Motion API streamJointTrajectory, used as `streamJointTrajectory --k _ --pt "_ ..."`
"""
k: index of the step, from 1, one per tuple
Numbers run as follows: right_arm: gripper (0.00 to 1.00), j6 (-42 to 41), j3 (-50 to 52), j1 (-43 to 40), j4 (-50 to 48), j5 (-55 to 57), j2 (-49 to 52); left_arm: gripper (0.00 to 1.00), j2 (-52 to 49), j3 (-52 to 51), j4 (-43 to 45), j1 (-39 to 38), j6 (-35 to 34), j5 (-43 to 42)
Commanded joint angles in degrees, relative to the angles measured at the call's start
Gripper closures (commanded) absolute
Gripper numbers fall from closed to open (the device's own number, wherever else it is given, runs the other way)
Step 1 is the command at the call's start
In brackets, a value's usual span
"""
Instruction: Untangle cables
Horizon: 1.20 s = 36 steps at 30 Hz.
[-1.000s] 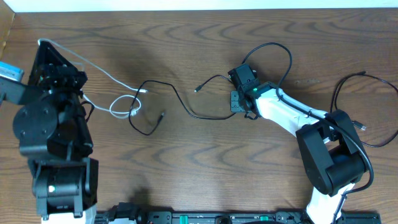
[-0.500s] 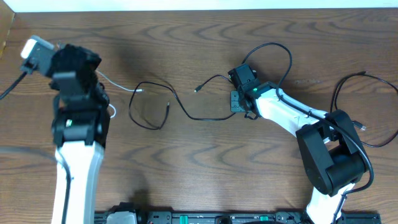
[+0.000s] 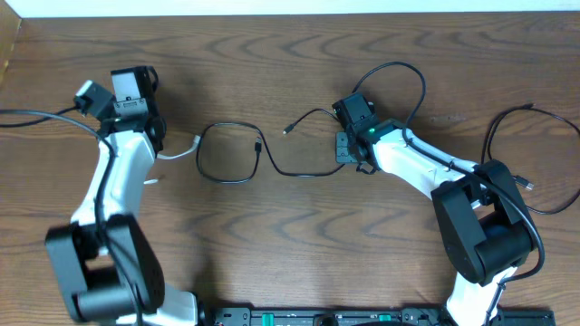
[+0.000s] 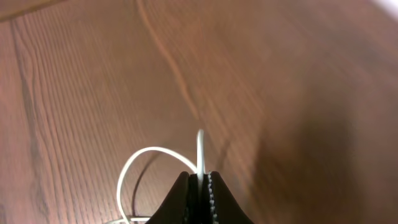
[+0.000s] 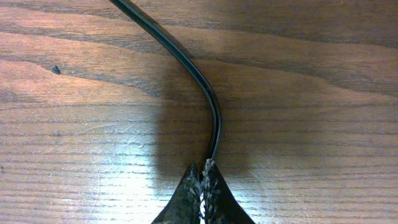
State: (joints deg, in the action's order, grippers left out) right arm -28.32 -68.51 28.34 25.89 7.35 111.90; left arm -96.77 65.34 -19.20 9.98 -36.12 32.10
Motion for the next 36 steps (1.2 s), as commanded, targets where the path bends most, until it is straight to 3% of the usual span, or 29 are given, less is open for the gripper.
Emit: streamJointTrajectory --k 1,7,14,24,27,36 --pt "0.99 -0.98 -0.07 -0.17 0.00 0.90 0.04 0.93 -3.78 0.24 -0.33 1.14 0.28 -0.68" --pt "0.99 -0.98 -0.07 -0.17 0.00 0.90 0.04 0.93 -10.78 0.24 -1.42 1.53 0.28 -4.81" --pt "0.99 -0.98 -0.07 -0.17 -0.09 0.90 0.04 0.93 -12.96 0.24 -0.35 1.53 0.26 -15.65" --pt "0.99 -0.98 -0.07 -0.17 -0.13 0.90 0.04 0.92 -12.96 0.24 2.54 1.29 0.31 -55.49" --pt "0.99 -0.98 -0.07 -0.17 -0.13 0.90 0.04 0.92 -12.96 0.22 2.08 0.48 0.33 -62.42" --pt "0.99 -0.98 -0.07 -0.17 -0.13 0.90 0.04 0.92 -12.96 -1.09 -0.52 -6.29 0.52 -64.70"
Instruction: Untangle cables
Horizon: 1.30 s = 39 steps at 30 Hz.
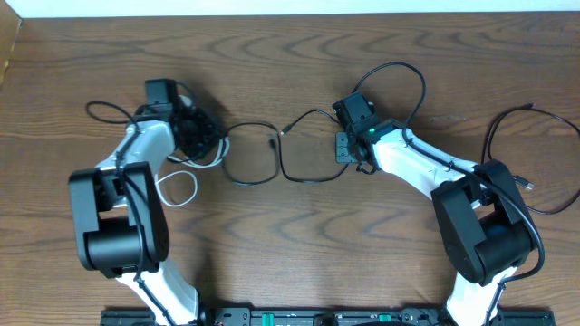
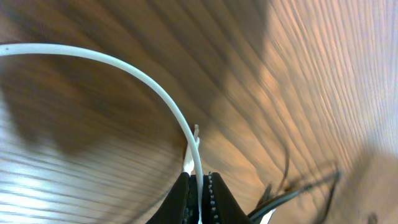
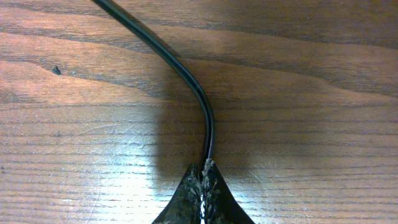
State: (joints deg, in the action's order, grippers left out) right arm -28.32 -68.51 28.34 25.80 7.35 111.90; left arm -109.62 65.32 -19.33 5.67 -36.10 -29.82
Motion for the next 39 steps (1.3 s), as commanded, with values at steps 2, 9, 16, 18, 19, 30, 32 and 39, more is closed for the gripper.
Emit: streamJointTrajectory --k 2,9,16,18,19,30,32,39 --pt "0.99 -0.98 -0.07 -0.17 -0.04 0.90 0.04 0.92 -0.11 -1.38 -0.44 -4.07 0.52 -2.75" --pt "0.99 -0.96 -0.07 -0.17 -0.02 0.90 0.04 0.92 -0.13 -1.38 -0.72 -11.78 0.52 -2.69" --pt "0.99 -0.96 -0.07 -0.17 -0.04 0.90 0.04 0.92 -0.13 -1.38 -0.52 -18.14 0.52 2.67" --pt "0.99 -0.96 -0.07 -0.17 -0.04 0.90 0.04 0.92 -0.13 -1.38 -0.48 -19.50 0.50 4.37" --pt "0.99 -0.96 -0.07 -0.17 -0.02 0.90 0.04 0.92 -0.13 -1.38 -0.33 -20.04 0.52 5.22" --pt "0.83 -0.96 -0.07 -0.17 -0.04 0.90 0.04 0.92 -0.13 -1.38 -0.07 -22.12 0.50 9.81" --pt "0.75 -0.96 -0.07 -0.17 -0.07 0.90 0.04 0.92 -0.13 -1.38 -0.09 -22.14 0.52 9.79" --pt "0.52 0.55 -0.09 -0.20 -0.55 -0.63 0.04 0.92 -0.48 -1.38 0.35 -22.16 0.52 9.79"
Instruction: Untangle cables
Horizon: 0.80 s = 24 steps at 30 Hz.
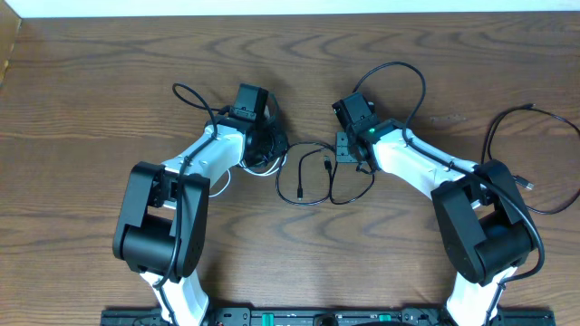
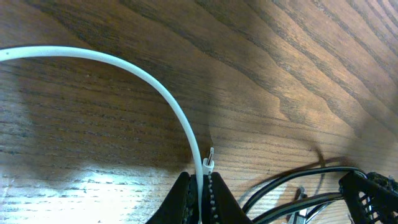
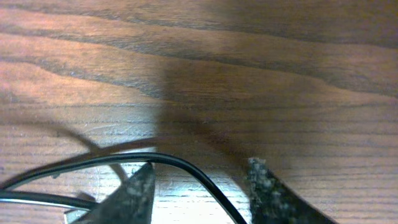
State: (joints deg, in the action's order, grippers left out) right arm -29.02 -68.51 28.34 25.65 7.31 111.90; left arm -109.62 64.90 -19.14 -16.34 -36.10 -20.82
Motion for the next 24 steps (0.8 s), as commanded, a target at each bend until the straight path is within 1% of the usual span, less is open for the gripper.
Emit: streamJointTrajectory --k 1,3,5,11,12,14,16,19,24 --pt "0.48 2.58 -0.09 -0.22 -0.85 -1.97 0.04 0.92 -0.68 -0.96 0.31 -0.15 0.52 0.79" --pt "0.42 5.75 -0.09 -0.28 -1.99 -5.27 0.04 0.92 -1.29 -0.96 0.35 -0.15 0.50 0.79" --pt "0.39 7.10 -0.09 -0.35 -2.54 -6.93 0.04 0.92 -1.79 -0.96 0.33 -0.15 0.52 0.76" --pt "0.37 7.63 -0.11 -0.35 -2.73 -7.34 -0.04 0.92 -2.34 -0.94 0.46 -0.15 0.57 0.07" --pt "0.37 9.51 -0.31 -0.39 -2.73 -8.61 -0.24 0.92 -2.34 -0.94 0.87 -0.13 1.38 -0.96" --pt "0.36 14.08 -0.81 -0.39 -2.47 -12.33 -1.05 0.92 -2.32 -0.92 2.69 -0.13 5.20 -5.03" --pt "0.36 18.40 -1.29 -0.39 -1.40 -17.09 -3.17 0.92 -2.16 -0.83 4.00 -0.13 8.04 -8.07" --pt "0.34 19.04 -1.55 -0.39 0.57 -19.91 -8.35 0.92 -1.92 -0.20 4.20 0.07 9.38 -8.26" --pt "0.26 19.04 -1.55 -0.39 4.44 -14.88 -17.42 0.92 -1.44 1.44 4.26 1.51 9.75 -8.13"
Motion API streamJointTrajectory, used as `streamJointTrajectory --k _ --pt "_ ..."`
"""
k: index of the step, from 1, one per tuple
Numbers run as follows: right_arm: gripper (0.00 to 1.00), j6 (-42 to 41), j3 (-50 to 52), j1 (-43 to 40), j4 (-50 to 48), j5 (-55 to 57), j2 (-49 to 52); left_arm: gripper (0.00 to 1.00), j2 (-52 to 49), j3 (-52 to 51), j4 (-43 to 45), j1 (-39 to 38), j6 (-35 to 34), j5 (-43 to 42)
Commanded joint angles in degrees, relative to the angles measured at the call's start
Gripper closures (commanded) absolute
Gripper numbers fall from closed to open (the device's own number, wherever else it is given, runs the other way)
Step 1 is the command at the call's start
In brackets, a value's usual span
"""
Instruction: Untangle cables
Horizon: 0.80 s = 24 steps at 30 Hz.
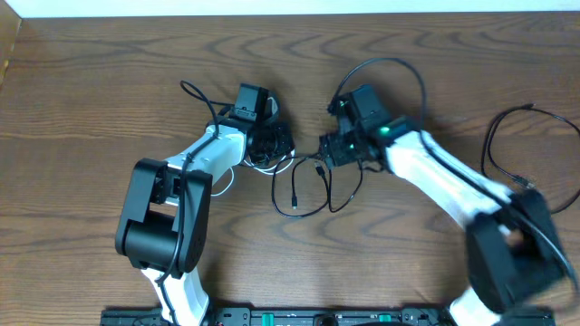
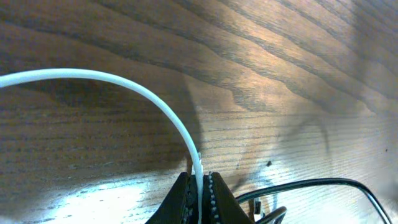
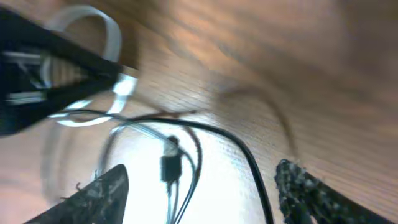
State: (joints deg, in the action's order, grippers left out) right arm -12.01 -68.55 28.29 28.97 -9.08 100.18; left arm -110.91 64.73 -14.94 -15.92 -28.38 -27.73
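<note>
A thin black cable (image 1: 296, 192) lies in slack loops at the table's middle, its small plug (image 3: 169, 163) under my right gripper. My left gripper (image 1: 272, 143) is shut on a white cable (image 2: 124, 84), which runs up between the fingertips (image 2: 199, 176) and arcs left. The black cable (image 2: 323, 183) passes just right of it. My right gripper (image 1: 330, 150) stands wide open (image 3: 202, 177) over the black loops (image 3: 242, 146), holding nothing. It faces the left gripper's black fingers (image 3: 56, 81) and the white loop (image 3: 106, 25). The right wrist view is blurred.
Another black cable (image 1: 507, 136) curls at the table's right side. A cable loop (image 1: 399, 68) arches behind the right wrist and a smaller one (image 1: 192, 92) behind the left arm. The table's far edge (image 1: 290, 13) meets a white wall.
My right gripper has shifted left toward the left gripper and stands wider open. The black loops have slid slightly left. The left gripper keeps its hold on the white cable, nearly where it was.
First my left gripper held the white cable at the far left, and the right was shut on the black cable, stretched between them. The left then stood further right at each moment and the black cable bunched into loops. The right let go and now hangs open over them.
</note>
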Motion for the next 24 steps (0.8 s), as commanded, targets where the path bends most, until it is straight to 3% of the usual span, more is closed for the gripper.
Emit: streamJointTrajectory --k 1,8,20,24 --pt "0.25 2.03 -1.51 -0.35 1.99 3.26 -6.93 0.92 0.17 1.92 0.07 1.53 2.01 -1.22" --pt "0.11 -1.38 -1.49 -0.94 6.67 9.57 -9.07 0.92 4.42 2.80 1.60 5.86 1.99 -1.22" --pt "0.25 -9.94 -1.36 -0.98 15.21 8.76 -5.68 0.92 6.73 2.80 -1.09 16.94 1.99 -0.74" --pt "0.27 -12.26 -1.36 -0.83 14.91 2.51 -4.90 0.85 6.73 2.80 -6.47 19.39 1.99 6.60"
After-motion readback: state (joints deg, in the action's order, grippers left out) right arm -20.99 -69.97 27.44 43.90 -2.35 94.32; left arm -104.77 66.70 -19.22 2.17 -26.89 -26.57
